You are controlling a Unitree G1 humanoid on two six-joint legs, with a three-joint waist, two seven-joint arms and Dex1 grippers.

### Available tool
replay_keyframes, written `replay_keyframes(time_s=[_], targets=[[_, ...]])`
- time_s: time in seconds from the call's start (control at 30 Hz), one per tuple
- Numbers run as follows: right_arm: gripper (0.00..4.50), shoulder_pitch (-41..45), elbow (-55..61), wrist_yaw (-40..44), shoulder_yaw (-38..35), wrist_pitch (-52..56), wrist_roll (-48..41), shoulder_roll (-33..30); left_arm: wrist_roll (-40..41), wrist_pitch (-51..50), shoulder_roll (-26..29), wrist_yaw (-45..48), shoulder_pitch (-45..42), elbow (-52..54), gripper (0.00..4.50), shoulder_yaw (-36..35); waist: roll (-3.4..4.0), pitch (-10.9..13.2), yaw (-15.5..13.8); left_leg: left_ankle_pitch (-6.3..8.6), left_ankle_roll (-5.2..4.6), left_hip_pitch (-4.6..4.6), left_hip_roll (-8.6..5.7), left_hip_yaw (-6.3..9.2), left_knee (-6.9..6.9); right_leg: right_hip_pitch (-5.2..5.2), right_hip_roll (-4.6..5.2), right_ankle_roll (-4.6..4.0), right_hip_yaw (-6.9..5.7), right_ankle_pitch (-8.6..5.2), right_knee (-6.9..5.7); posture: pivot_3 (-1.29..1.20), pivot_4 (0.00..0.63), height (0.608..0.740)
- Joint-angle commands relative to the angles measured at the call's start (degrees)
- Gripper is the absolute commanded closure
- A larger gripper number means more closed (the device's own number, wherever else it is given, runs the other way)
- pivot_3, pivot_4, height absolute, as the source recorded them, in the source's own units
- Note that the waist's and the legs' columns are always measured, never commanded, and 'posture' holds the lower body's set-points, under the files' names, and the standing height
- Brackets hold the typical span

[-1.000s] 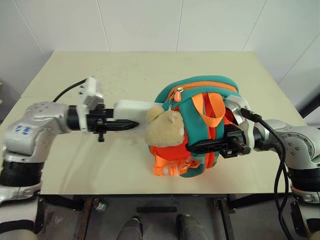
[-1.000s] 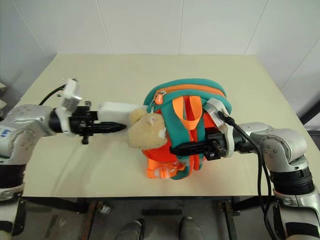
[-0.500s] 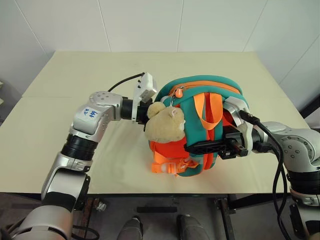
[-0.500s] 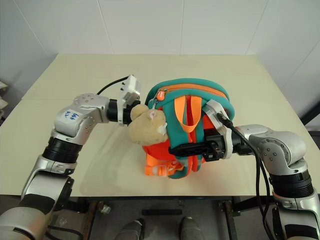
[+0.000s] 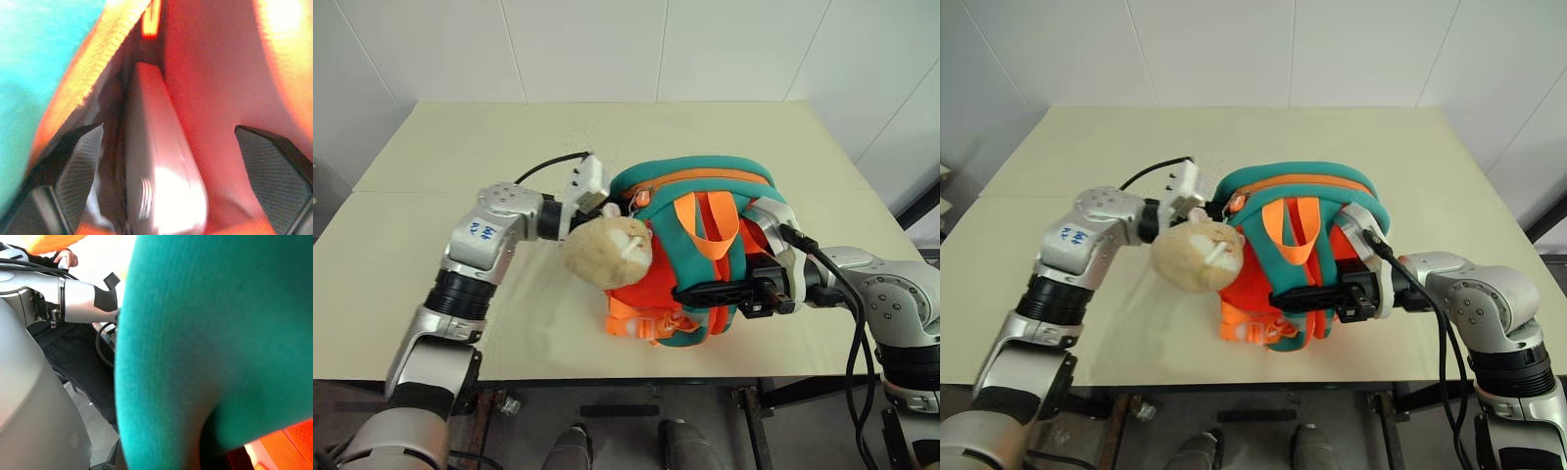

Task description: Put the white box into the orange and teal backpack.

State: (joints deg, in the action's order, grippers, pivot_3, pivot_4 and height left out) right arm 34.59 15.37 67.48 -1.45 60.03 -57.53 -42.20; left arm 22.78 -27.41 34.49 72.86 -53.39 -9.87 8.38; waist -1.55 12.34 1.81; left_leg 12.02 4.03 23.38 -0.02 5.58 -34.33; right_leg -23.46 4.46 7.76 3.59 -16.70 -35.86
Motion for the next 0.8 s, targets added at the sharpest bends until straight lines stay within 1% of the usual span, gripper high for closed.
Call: replay_keyframes(time_s=[0.03, 0.2, 0.3, 0.5, 0.63, 0.8], targets=[[4.5, 0.89, -0.33, 1.12, -0.01, -1.45, 0.8, -0.56, 1.98, 1.13, 3.72, 4.37, 0.05, 0.48, 0.01, -3.74, 0.0, 0.0, -0.14, 0.0, 0.0, 0.0, 0.0, 0.0, 0.0, 0.0, 0.0, -0.01, 0.0, 0.0, 0.0, 0.0, 0.15, 0.74], [4.5, 1.29, -1.3, 1.96, 0.82, -2.3, 2.11, -0.41, 2.88, 1.42, 10.49, 10.37, 3.38, 1.38, 0.01, -6.11, 0.0, 0.0, -0.04, 0.0, 0.0, 0.0, -0.01, -0.01, 0.03, 0.01, 0.01, -0.02, 0.0, -0.01, 0.03, 0.0, 0.15, 0.74], [4.5, 1.24, -1.8, 2.39, 1.06, -2.78, 2.75, -0.52, 5.5, 0.16, 12.89, 10.84, 6.73, 5.09, 0.01, -9.27, 0.0, 0.0, -0.03, 0.0, 0.0, -0.02, 0.02, -0.01, 0.07, -0.02, 0.0, -0.07, -0.01, -0.04, 0.0, 0.0, 0.15, 0.74], [4.5, 1.12, -2.55, 3.04, 1.45, -3.41, 3.81, -0.38, 9.98, -2.97, 12.41, 6.75, 10.77, 12.01, 0.01, -13.82, 0.0, 0.0, -0.2, 0.0, -0.01, 0.0, 0.03, 0.0, 0.03, 0.01, 0.01, -0.07, -0.02, -0.04, -0.01, 0.0, 0.15, 0.74], [4.5, 1.6, -3.87, 4.02, 2.43, -3.89, 4.9, -0.34, 14.85, -5.58, 9.48, 1.06, 12.65, 20.44, 0.01, -16.36, 0.0, 0.0, -0.2, 0.0, -0.01, -0.03, 0.03, 0.01, 0.02, 0.02, 0.01, -0.07, -0.02, -0.04, -0.03, 0.0, 0.15, 0.74], [4.5, 1.95, -4.71, 4.95, 3.01, -4.32, 5.56, -0.45, 18.75, -9.1, 9.71, -2.56, 14.48, 26.83, 0.01, -17.35, 0.0, 0.0, -0.02, 0.0, -0.01, -0.07, 0.04, 0.0, 0.03, 0.02, 0.0, -0.07, -0.01, -0.04, -0.06, 0.0, 0.15, 0.74]])
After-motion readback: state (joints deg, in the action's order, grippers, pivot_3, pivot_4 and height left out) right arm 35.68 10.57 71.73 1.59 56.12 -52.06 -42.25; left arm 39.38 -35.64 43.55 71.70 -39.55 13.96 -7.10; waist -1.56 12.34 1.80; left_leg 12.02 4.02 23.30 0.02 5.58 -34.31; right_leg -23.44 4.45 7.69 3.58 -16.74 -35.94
